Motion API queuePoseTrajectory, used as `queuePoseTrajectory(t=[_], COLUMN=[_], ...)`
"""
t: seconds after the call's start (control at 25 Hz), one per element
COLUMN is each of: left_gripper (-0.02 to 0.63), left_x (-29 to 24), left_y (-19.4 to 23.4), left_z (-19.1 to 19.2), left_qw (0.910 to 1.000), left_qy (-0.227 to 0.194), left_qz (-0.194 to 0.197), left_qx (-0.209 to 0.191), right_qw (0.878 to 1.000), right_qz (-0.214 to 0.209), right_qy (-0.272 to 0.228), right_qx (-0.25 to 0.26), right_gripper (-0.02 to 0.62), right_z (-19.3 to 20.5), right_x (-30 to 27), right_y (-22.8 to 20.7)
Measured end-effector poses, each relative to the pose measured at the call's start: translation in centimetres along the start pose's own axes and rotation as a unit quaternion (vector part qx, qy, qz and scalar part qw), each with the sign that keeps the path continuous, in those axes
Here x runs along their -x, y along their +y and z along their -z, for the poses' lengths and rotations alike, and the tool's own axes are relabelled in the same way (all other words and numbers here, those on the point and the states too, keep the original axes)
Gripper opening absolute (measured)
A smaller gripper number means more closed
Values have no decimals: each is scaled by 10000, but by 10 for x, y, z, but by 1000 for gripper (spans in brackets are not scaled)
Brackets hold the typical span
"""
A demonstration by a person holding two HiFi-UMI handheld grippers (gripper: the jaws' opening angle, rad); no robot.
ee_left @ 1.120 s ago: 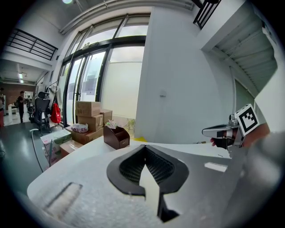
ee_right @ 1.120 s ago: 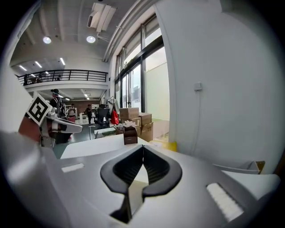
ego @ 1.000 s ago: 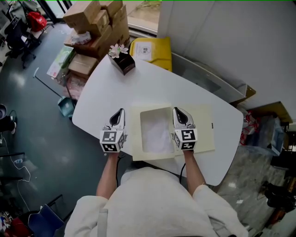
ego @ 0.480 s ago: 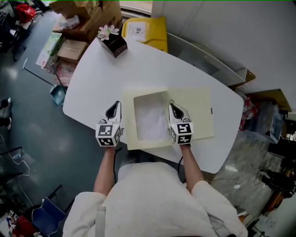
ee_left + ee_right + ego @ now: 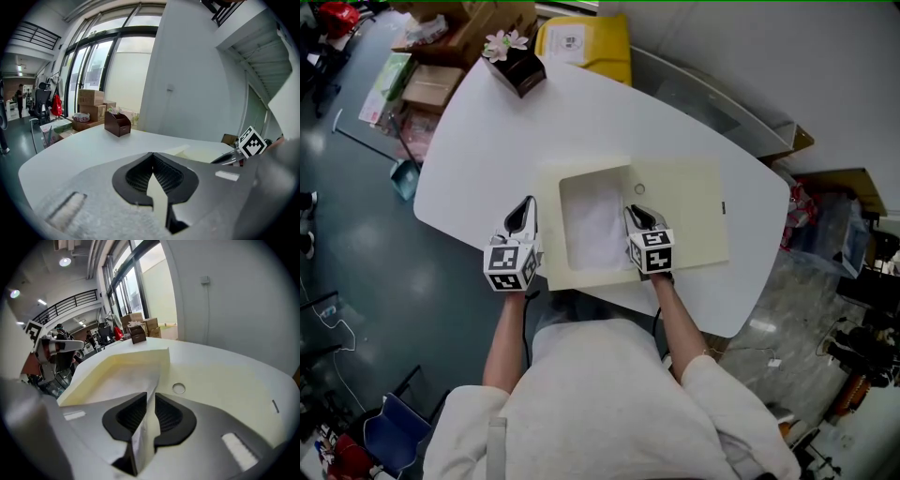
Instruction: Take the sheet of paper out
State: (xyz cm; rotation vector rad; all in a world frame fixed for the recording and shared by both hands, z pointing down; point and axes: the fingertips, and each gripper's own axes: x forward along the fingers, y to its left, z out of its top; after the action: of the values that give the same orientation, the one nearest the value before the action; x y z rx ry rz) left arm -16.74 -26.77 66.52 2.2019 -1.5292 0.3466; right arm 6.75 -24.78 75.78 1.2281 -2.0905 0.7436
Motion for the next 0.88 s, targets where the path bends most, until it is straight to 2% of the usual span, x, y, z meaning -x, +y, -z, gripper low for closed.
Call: queuePoseTrajectory(t=[0.16,0.24,0.36,0.6,0.88], left_gripper=[6,6,6,6,6], left_x=[2,3,5,9,11], left_y=[-2,-3,-3,-2,2], left_z=[-1,-2,-3,-2,-3], left_qw=[10000,10000,10000,10000,9999], left_qy=[-37,-54,-70,-93,-102], left_qz=[17,22,28,22,15], left_qx=[15,7,1,2,9], right_qw=[9992,9989,9985,9962,9952], right_qz=[-130,-151,-78,315,449], right_qy=[298,388,529,784,858], right_qx=[-227,-218,-128,194,98], right_gripper=[106,150,173,169,109], right_z=[9,9,10,15,15], right_x=[-12,-16,-24,-33,-33], right_y=[5,9,14,15,9])
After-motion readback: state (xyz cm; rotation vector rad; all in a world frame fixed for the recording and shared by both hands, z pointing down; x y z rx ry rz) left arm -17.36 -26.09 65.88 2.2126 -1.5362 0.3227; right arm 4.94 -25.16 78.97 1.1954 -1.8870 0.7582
